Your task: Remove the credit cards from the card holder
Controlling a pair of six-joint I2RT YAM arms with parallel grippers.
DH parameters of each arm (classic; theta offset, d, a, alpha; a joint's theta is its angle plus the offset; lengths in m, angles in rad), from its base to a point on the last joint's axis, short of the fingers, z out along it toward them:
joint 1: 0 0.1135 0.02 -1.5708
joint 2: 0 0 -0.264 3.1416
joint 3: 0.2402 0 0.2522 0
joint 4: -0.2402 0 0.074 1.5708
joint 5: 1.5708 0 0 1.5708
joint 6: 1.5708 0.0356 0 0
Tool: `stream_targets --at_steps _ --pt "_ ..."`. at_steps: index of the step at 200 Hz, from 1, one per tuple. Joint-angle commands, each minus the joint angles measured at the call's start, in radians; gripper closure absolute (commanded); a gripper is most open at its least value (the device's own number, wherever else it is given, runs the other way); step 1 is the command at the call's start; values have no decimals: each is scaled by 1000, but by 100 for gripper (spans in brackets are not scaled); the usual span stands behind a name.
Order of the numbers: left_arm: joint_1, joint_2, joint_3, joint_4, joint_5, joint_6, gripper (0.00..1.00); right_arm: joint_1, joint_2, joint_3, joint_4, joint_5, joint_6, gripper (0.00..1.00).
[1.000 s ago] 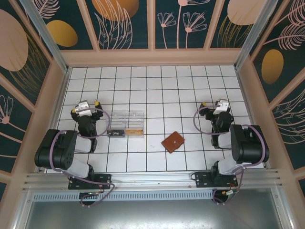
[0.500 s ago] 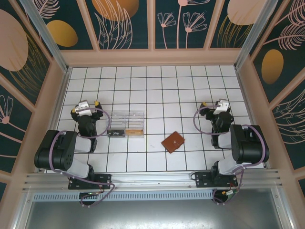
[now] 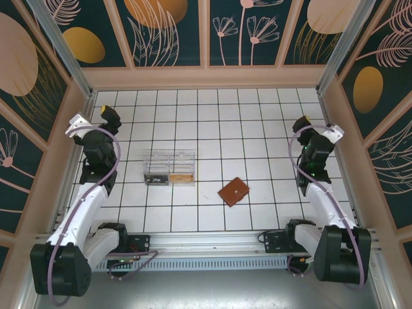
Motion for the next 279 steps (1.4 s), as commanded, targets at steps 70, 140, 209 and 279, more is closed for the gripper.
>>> stream_targets --at_steps 70,140,209,279 --pt "-254 113 -2 -226 329 -186 2 466 -40 156 -696 -29 222 1" --pt "-325 62 -17 -284 312 -210 1 987 11 32 -822 -8 608 1" --pt "-325 59 -10 -304 408 -174 1 1096 243 55 -703 -53 667 2" --pt "-351 8 -119 -220 577 -248 19 918 397 152 -612 -140 437 5"
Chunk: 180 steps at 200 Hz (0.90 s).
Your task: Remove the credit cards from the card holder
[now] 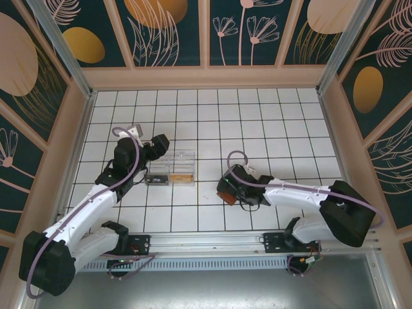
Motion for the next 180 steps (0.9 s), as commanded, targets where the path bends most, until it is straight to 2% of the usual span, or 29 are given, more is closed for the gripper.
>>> stream_targets --at_steps 1,43,69,73,76,89,96,104,117,126,147,180 --pt "-29 -12 -48 54 97 -50 19 -65 61 63 85 -23 -135 5" --pt "-194 12 -70 61 1 -128 20 -126 138 169 34 -15 -306 8" --pt "-318 34 -80 98 -71 -199 18 -108 143 227 -98 98 -385 12" --pt "-327 38 -81 101 -79 -210 17 -96 142 237 -126 130 -388 12" --pt "-332 41 -83 106 -82 -214 12 -84 139 245 -146 156 -389 12" --pt "-339 50 -83 100 -99 -231 5 -24 126 264 -226 243 -391 17" --pt "-342 53 -80 93 -108 -233 4 6 123 270 -256 270 -382 22" --pt "-341 55 -77 88 -115 -229 3 32 121 272 -282 277 -367 28" --pt "-341 53 -69 73 -132 -222 2 61 125 266 -296 262 -352 45" --pt "-342 48 -65 62 -145 -217 1 77 130 259 -304 263 -331 52" --pt "-341 31 -67 58 -167 -206 1 89 150 250 -312 254 -313 57" --pt "-341 41 -69 59 -164 -205 1 109 186 272 -307 239 -311 54"
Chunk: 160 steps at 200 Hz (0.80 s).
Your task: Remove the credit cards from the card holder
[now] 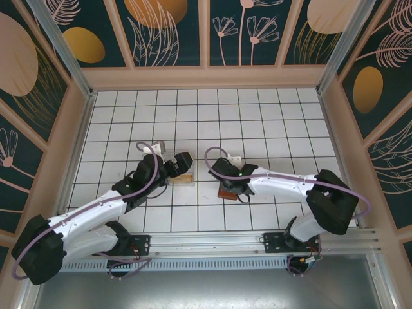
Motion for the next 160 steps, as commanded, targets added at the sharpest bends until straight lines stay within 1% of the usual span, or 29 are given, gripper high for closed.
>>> stream_targets --at_steps 1,42,89,100,108,117,126,160 --pt "-3 -4 0 1 -24 -3 1 19 36 19 -49 17 15 54" --pt "-3 9 -1 6 -19 -10 1 22 77 26 -46 1 8 56" --pt "-4 14 2 0 -21 -6 1 21 97 21 -27 -6 -8 49" --pt "-3 16 3 -2 -18 -4 1 24 106 23 -21 -11 -13 48" --pt "-3 17 4 -4 -18 -4 1 25 111 24 -18 -8 -13 52" --pt "-4 17 4 -5 -18 -5 1 27 114 26 -20 -9 -14 59" --pt "-3 15 4 -6 -18 -6 1 26 116 28 -24 -5 -12 62" --pt "-3 19 4 -1 -8 -2 1 37 94 31 -33 14 -11 80"
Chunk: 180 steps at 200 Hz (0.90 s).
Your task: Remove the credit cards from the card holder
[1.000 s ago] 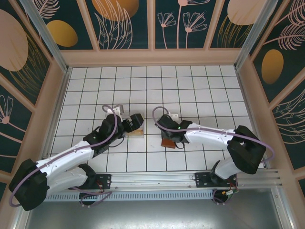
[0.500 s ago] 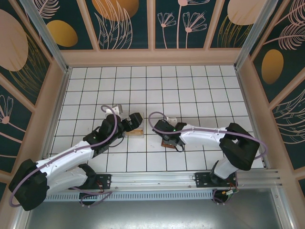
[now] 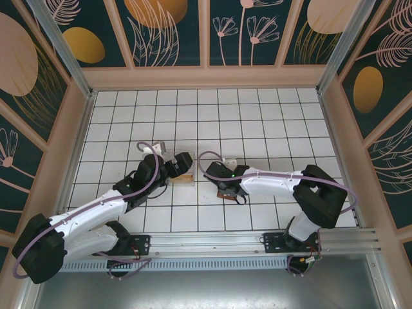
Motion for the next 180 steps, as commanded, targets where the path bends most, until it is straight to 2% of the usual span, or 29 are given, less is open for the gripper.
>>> stream_targets --at_steps 1,42,53,80,87,98,129,180 --pt "-3 8 4 2 -3 -1 1 13 2 7 -23 7 2 80" --pt "-6 49 -4 48 63 -20 5 12 -35 -14 -7 7 7 100" --pt "-13 68 -8 76 85 -36 9 12 -51 -23 6 7 5 100" --pt "-56 135 -8 153 142 -85 41 13 -96 -55 59 -3 -17 100" --pt "-74 156 -3 173 151 -96 46 13 -112 -65 74 -5 -23 100" --pt "-102 196 8 194 160 -110 64 11 -133 -84 104 -11 -34 100" --pt "-158 331 65 215 198 -142 100 -7 -192 -149 183 -42 -58 100" --pt "-208 520 143 288 285 -185 100 -35 -251 -227 263 -91 -61 100"
